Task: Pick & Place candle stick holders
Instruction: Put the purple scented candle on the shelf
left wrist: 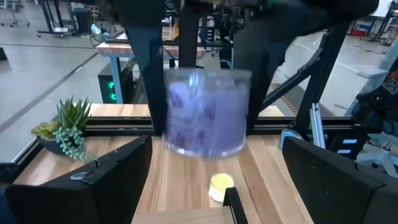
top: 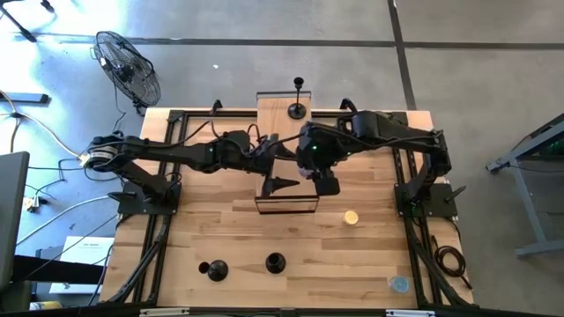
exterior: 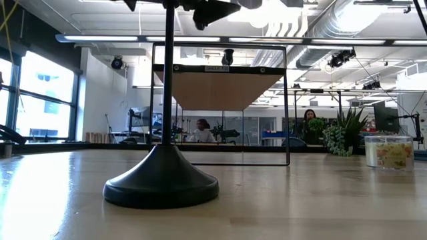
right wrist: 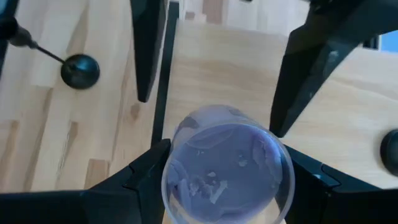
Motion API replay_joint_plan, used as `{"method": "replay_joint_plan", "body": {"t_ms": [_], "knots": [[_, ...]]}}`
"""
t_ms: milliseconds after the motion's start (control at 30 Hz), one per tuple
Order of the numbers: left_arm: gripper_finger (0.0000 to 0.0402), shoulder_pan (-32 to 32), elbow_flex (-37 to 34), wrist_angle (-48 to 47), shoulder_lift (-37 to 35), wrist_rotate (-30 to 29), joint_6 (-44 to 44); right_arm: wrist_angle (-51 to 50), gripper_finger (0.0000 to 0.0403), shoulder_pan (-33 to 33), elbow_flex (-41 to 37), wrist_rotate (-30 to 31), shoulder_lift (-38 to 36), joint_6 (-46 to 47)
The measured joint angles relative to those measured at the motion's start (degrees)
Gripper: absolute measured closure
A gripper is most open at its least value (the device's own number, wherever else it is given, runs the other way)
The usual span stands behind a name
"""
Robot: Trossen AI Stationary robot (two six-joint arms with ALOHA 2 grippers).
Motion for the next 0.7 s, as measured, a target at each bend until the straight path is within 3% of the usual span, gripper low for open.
{"method": "replay_joint_plan", "body": {"t_ms": [700], "knots": [[0.0046,0.0,0.0,-3.2,1.2,1.4,-0.2,1.1,0.018,0.0,0.0,-1.1,2.5,-0.3]]}}
